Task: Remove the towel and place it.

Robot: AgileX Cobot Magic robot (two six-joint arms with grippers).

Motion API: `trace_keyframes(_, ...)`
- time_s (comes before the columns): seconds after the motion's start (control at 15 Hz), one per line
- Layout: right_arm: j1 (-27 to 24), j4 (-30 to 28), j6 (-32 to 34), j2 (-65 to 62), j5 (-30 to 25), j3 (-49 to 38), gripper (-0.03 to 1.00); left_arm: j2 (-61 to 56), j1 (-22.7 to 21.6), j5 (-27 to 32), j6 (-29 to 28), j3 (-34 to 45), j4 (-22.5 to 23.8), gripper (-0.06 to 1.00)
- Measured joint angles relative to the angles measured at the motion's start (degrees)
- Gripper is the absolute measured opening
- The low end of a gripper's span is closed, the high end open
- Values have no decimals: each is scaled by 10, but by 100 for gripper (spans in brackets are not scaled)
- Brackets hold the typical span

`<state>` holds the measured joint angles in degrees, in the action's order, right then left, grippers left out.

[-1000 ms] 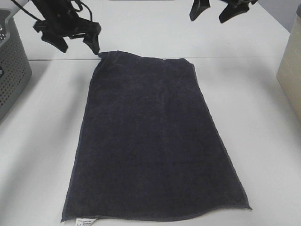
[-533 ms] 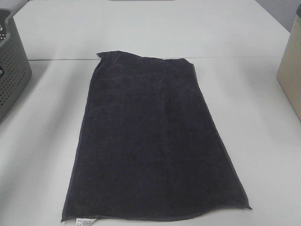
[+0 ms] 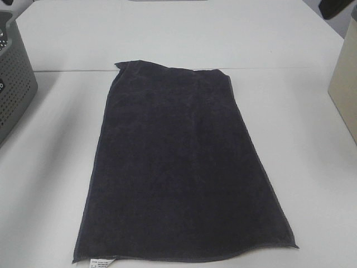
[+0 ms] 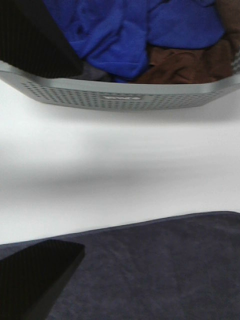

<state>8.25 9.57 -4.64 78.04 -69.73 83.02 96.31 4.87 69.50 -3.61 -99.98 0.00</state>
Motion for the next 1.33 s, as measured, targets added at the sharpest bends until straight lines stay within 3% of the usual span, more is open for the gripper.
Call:
trace_keyframes(0.2, 0, 9, 11, -140, 0, -134, 81, -133, 0, -2, -10, 161, 24, 83)
trace_keyframes(0.33, 0, 7, 14, -203, 0, -186, 81, -206, 0, -17, -17, 227, 29, 83)
trace_keyframes(0.47, 0, 3, 11, -303, -1, -271, 80, -311, 0, -54, -28, 329, 37, 83)
trace_keyframes(0.8, 0, 5, -6, -480, -2, -366, 80, -525, 0, -80, -35, 498, 44, 82)
trace_keyframes(1.0, 0, -2, -6, -596, -2, -392, 80, -666, 0, -59, -36, 556, 50, 82)
trace_keyframes(1.33, 0, -20, -4, -761, -2, -481, 79, -882, 0, -10, -36, 580, 50, 82)
